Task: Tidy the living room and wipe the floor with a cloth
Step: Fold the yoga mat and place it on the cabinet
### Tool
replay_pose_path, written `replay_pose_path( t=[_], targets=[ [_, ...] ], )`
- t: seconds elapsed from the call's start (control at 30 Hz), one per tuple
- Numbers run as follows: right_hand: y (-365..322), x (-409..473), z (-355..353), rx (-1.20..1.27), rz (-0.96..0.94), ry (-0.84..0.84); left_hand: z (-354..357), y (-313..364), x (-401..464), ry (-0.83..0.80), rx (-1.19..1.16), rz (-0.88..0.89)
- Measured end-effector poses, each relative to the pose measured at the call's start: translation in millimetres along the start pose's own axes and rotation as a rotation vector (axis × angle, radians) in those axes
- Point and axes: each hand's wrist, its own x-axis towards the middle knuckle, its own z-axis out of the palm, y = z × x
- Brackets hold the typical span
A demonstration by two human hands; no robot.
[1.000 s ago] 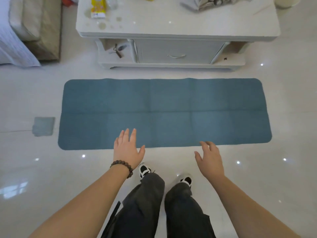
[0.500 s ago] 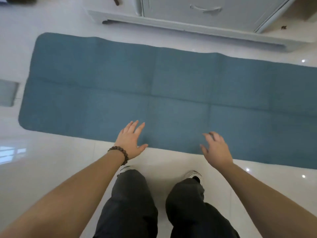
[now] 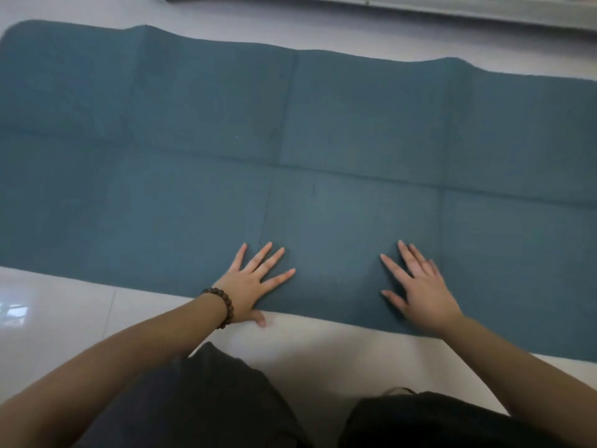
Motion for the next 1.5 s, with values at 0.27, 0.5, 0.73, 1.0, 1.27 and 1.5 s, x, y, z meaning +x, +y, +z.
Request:
replay_pose_path(
  t=[0.27,0.5,0.73,1.0,1.27,1.5],
  targets=[
    [-21,-17,-13,0.064,-0.089,-0.090,-22,-13,-22,0.479,-0.262,0.026],
    [-36,-26,-90,-0.051,-0.205,-0.026,-110,-40,-20,0.884,-0.152,-0.056],
    [-32,22,-203,-0.326,-0.063,0.361,-213,-90,7,1.004,0.000,-0.137],
    [-18,132,-276,-0.390,0.022,0.579,-287,-162,73,1.138,0.112,-0.270],
    [8,200,-241,-0.287,0.085,0.630,-231,-155,117,0.716,-0.002,-0.361],
    [5,209,-188,-0.288,0.021,0.323,-160,-129,152,0.295,-0.074,-0.271]
  ],
)
